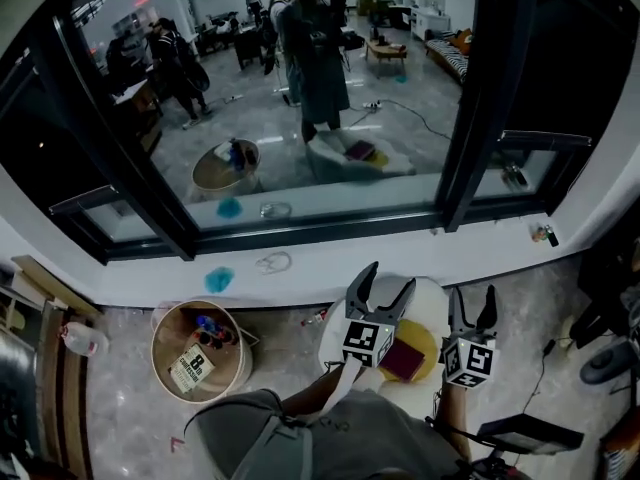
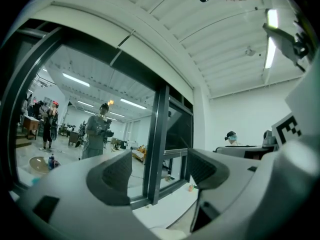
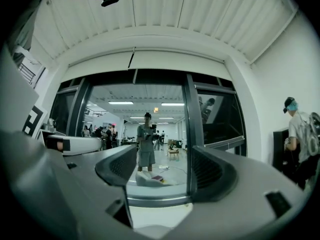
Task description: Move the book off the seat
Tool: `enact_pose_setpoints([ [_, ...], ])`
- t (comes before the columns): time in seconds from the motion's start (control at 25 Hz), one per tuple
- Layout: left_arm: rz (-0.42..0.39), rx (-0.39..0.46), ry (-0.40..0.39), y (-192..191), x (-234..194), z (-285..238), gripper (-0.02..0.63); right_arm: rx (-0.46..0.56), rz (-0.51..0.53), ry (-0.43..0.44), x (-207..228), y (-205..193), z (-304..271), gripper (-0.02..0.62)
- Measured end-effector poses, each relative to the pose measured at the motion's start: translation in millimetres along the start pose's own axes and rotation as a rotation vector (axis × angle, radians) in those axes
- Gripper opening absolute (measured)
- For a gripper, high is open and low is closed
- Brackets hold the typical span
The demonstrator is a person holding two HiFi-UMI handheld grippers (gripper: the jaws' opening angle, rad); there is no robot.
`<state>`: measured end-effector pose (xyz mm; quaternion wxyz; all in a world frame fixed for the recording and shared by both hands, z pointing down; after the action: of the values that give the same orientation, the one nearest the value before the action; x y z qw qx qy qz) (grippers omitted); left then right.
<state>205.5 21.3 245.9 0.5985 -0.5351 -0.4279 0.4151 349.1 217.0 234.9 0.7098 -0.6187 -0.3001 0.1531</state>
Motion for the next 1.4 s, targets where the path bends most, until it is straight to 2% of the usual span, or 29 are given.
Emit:
enact_pose_setpoints([
  [0.28,0.0,-0.057,-0.039,-19,14,-13,0.344,-0.059,-0.029,-0.076,24,-24,11,0.334],
  [0.44,0.009,-0.113,-0.083,-41,24,-17,0.344,-0.109,-0.045,-0.138,37,-51,26,0.336],
  [0.68,-0.006,-0.148,-0.087,-80,22,-45,0.344,-0.169,-0.07,-0.174,63,-90,5,0.336],
  [0.92,0.007,-0.293,-0.123,-158,47,-69,0.344,-0.276,-0.145,-0.242,107,-155,6,0.339],
  [1.08,0.004,-0.361,-0.147,-215,65,-84,0.344,-0.318,-0.168,-0.28,139,-208,8,0.339],
  [1.4,0.038,-0.546,-0.234,-365,92,-99,0.344,-0.454,-0.242,-0.367,194,-341,15,0.341],
])
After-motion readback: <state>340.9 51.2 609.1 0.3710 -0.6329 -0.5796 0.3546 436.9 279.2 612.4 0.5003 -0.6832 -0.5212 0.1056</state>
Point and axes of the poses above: the fingertips, and each gripper's own axes: z backward along the fingers, x to its right, y out of its top, the point moved 10 cm from there along z, backward along the fingers, and after that the axes turned 12 degrees about -z, right-handed, at the moved point
